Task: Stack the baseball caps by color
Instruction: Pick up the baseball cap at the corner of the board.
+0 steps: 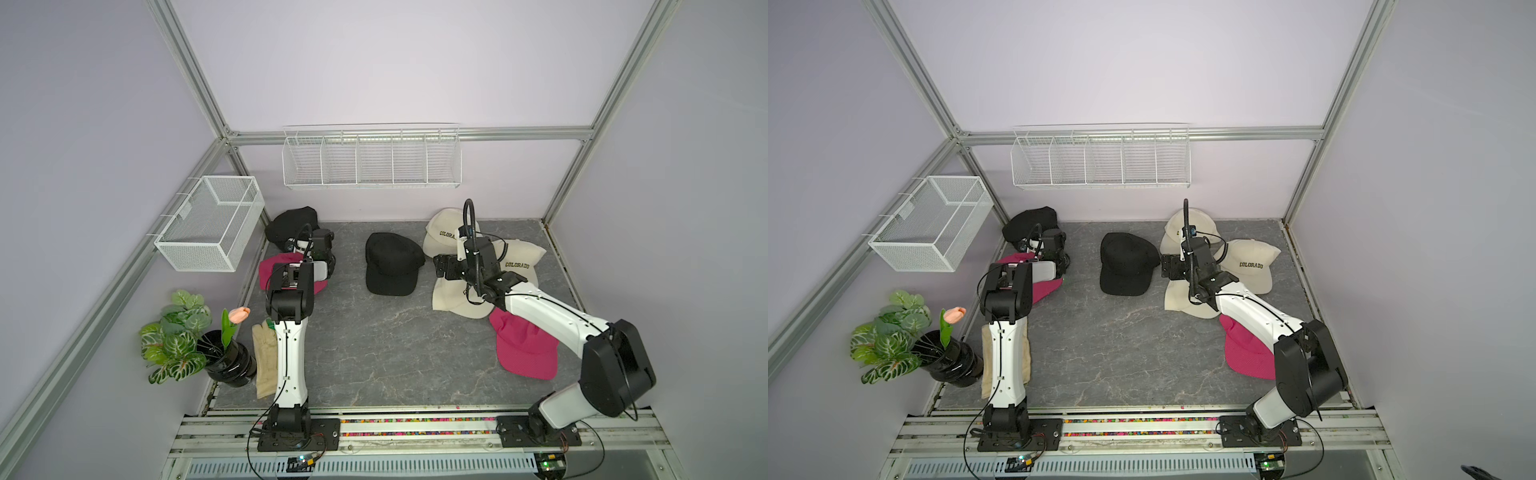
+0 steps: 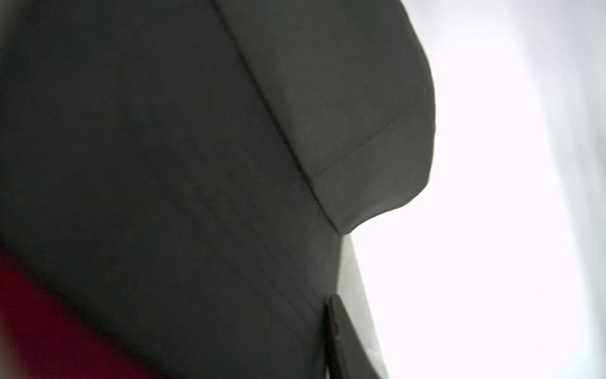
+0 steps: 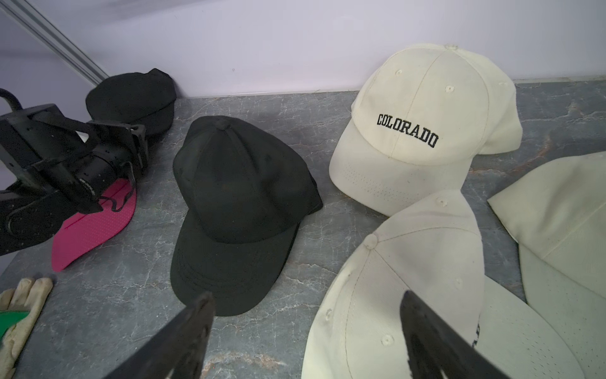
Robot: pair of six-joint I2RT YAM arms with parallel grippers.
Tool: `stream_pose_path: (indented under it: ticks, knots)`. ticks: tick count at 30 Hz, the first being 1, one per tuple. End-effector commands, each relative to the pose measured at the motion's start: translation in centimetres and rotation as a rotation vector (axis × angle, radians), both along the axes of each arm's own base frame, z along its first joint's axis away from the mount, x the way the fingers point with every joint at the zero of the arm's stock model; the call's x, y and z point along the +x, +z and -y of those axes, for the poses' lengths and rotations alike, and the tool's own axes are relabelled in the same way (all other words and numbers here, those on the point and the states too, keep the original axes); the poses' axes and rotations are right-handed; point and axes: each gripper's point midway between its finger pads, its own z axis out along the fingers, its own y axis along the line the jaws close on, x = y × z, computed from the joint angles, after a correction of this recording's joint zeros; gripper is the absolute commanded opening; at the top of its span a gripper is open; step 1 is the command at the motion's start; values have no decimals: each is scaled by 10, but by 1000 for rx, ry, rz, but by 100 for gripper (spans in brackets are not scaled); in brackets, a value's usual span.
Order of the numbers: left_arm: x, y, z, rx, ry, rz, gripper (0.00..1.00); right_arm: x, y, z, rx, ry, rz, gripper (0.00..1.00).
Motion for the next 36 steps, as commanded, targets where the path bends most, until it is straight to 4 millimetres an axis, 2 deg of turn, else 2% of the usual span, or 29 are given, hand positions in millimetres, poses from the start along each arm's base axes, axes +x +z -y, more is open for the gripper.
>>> stream_pose_path:
  ticks: [1, 4, 9, 12, 16, 19, 22, 24, 30, 36]
  knots:
    - [6, 5, 6, 68, -50, -43, 7, 3, 3, -4, 4, 12, -1, 89]
    - [6, 6, 9, 74, -76, -45, 0, 3, 1, -4, 6, 12, -7, 89]
    - [1, 12, 22, 40, -150, -14, 0, 2, 3, -3, 9, 12, -6, 89]
    - [-6, 37, 39, 27, -255, 55, 0, 2, 3, -1, 5, 0, -4, 89]
    - [-23, 68, 55, 48, -365, 116, 0, 7, 1, 14, -5, -90, 21, 89]
    - [-44, 73, 69, 13, -446, 102, 0, 6, 5, 13, 37, -85, 65, 89]
    - [-77, 72, 74, -40, -480, 111, 0, 5, 7, 13, 63, -89, 91, 89]
    - [-96, 79, 77, -55, -507, 141, 0, 6, 10, 13, 68, -85, 117, 89]
    - [-139, 102, 110, -13, -735, 82, 0, 11, 12, 13, 110, -111, 141, 89]
    - [-195, 127, 102, 106, -749, -8, 0, 7, 20, 14, 166, -108, 181, 89]
